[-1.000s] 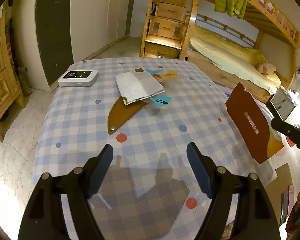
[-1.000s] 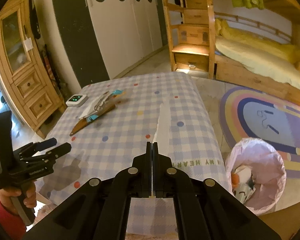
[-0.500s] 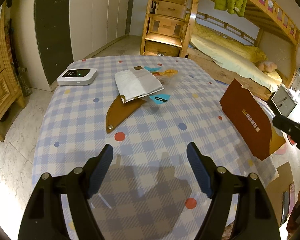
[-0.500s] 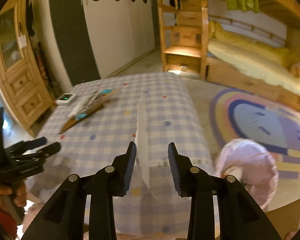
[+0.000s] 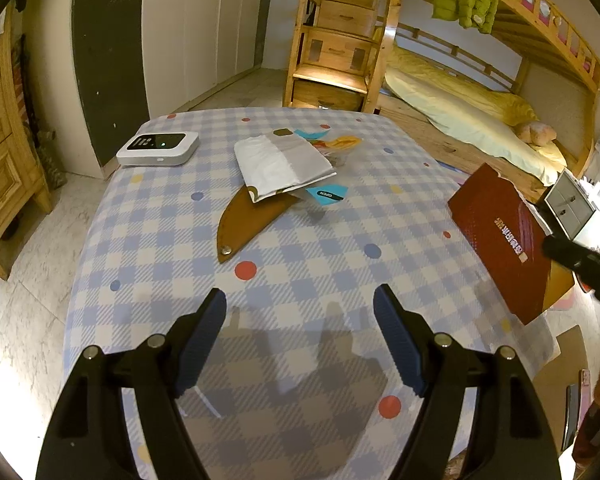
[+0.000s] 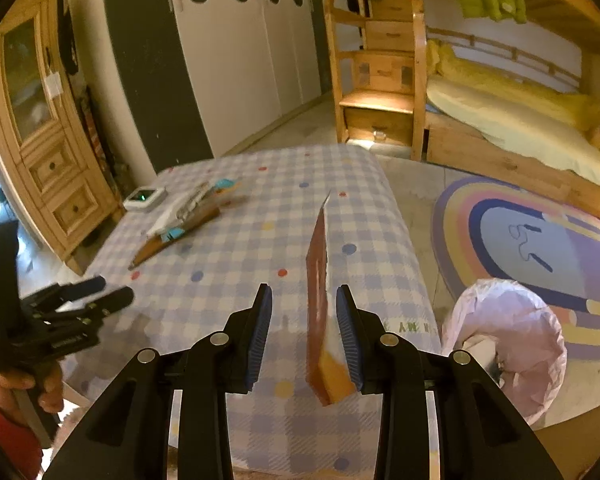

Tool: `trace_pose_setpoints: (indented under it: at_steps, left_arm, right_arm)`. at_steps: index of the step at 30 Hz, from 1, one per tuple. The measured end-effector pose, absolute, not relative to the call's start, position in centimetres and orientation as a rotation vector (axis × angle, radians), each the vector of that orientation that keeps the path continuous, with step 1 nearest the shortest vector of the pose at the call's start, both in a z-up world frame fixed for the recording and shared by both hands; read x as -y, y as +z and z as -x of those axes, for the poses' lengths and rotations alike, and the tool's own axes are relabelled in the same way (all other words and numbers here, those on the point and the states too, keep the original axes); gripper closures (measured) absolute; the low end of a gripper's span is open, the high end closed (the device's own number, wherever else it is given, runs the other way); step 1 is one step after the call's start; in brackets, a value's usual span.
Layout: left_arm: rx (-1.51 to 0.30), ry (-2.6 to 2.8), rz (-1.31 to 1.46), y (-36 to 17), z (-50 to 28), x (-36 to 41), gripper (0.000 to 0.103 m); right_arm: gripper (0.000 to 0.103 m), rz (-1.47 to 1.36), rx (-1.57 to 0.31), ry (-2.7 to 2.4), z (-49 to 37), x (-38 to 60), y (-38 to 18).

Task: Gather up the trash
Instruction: 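Lift the red envelope off the mattress with the right gripper, then grasp the white paper bag with the left gripper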

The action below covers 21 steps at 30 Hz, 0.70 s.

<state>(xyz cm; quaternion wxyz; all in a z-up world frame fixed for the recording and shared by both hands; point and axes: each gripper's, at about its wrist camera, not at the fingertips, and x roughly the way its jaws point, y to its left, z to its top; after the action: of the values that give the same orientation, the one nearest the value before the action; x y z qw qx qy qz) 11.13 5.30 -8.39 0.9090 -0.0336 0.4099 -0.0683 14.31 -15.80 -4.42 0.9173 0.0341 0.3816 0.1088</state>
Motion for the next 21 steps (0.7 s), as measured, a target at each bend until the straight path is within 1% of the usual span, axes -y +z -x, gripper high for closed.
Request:
trace_pose_setpoints:
  at_steps: [5,6,7,8,11,12,14,17,21]
  left_arm:
    - [-0.853,-0.133,0.065,-8.9,-11.1,-5.4,0.029]
    - [-0.855,-0.131,0.065,-8.9,-11.2,-5.4,0.029]
    - [-0.857,-0.127,0.066,-9.0,-11.2,-5.5,0.029]
    - [-0.859,-0.123,0.067,-9.1,-11.3,-5.5,0.029]
    - [-0.861,-0.112,0.059,-9.1,-11.6,-5.5,0.029]
    - [-0.860,-0.108,0.058,-9.1,-11.7,-5.5,0.029]
    - [-0.857,-0.098,0.056,-8.7,-12.5,-5.6,0.029]
    - [-0.842,-0.079,0.069,-8.0,-14.1,-5.7,0.017]
    - [-0.820,-0.062,0.092,-6.8,-16.8,-5.6,0.017]
  right_arm:
    - [0.069,-0.104,-0.843,0.229,-15.3,16.2,-6.4]
    - [0.073,-0.102,-0.837,0.230,-15.2,16.1,-6.4]
    - [0.086,-0.093,-0.834,0.230,-15.0,16.0,-6.5]
    - [0.092,-0.086,-0.830,0.228,-14.9,15.8,-6.5]
    - [0.097,-0.064,-0.788,0.214,-14.5,15.6,-5.9]
    - [0.101,-0.058,-0.775,0.210,-14.4,15.5,-5.6]
    - [0.102,-0.048,-0.758,0.207,-14.5,15.4,-5.2]
    - [0.102,-0.035,-0.725,0.203,-14.8,15.2,-4.5]
    - [0.102,-0.034,-0.708,0.204,-15.9,15.1,-4.2]
